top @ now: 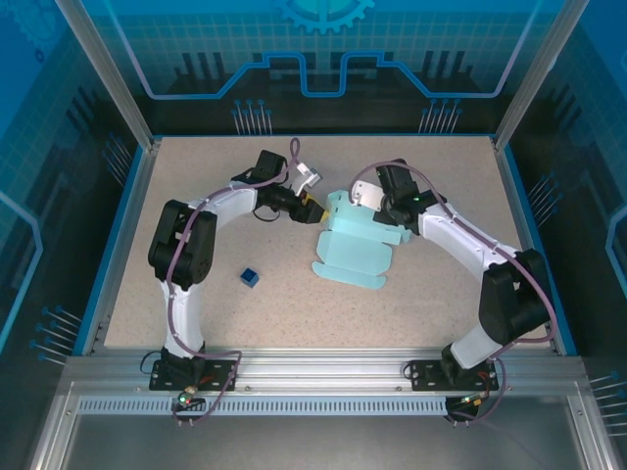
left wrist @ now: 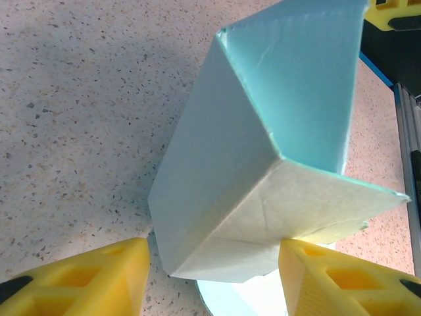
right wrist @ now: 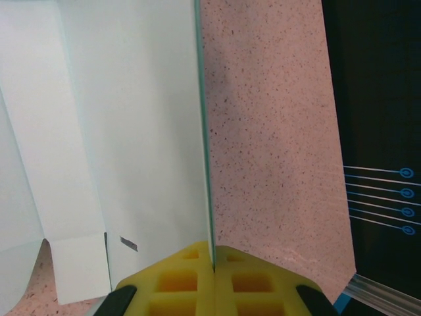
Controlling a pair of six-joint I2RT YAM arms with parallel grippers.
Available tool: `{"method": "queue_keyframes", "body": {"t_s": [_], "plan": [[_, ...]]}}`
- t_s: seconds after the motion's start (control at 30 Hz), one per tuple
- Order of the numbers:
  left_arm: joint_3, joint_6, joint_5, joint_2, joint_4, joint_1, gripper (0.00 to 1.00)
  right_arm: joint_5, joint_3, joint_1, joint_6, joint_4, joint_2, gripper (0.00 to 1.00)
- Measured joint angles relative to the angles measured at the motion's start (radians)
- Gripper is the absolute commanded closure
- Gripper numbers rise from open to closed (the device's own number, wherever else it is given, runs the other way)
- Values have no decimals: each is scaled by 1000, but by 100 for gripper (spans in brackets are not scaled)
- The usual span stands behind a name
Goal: Fold the paper box
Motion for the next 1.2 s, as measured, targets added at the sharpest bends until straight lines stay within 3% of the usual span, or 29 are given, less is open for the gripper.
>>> {"method": "queue_keyframes", "body": {"t_s": [0.77, 1.2], "plan": [[-3, -12, -13, 34, 73, -50, 63, 210, -128, 71, -72, 200, 36, 100], [-95, -102, -100, 34, 182, -69, 54, 227, -168, 85, -75, 246, 33, 100]]}}
